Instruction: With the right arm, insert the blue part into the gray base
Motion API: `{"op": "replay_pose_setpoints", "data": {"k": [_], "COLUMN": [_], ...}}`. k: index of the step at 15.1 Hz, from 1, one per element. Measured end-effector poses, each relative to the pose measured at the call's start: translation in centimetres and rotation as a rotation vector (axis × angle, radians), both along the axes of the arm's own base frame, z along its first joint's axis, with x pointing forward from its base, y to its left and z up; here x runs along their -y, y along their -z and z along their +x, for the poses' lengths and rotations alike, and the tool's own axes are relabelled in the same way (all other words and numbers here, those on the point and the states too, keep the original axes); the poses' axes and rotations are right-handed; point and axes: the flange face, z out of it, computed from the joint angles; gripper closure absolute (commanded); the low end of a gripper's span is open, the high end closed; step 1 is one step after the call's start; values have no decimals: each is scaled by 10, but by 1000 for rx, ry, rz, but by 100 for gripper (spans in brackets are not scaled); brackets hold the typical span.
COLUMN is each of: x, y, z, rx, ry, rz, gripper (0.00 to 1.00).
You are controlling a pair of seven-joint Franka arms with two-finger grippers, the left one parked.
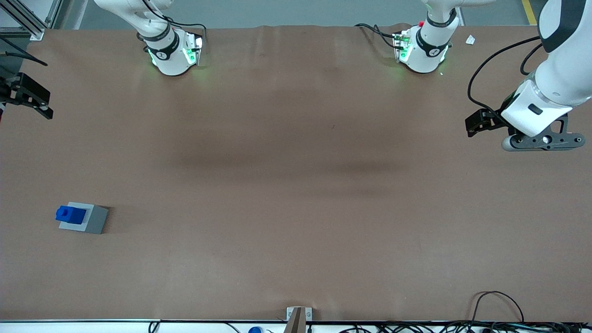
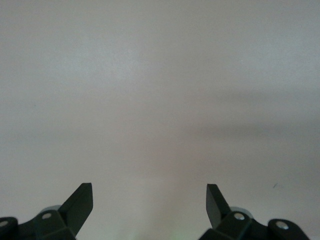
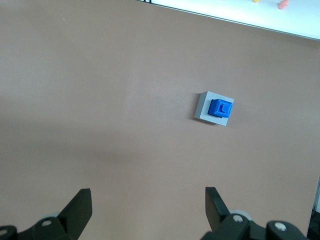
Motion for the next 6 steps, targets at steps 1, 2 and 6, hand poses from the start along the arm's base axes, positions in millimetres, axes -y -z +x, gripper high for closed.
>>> {"op": "replay_pose_setpoints", "data": {"k": [1,2,6], "x": [2,3,6], "y": [0,1,5], "z": [0,0,2], "rx": [0,-1,-12], "ry": [4,6,11], "rz": [0,-1,-18], "gripper": [0,0,0]}}
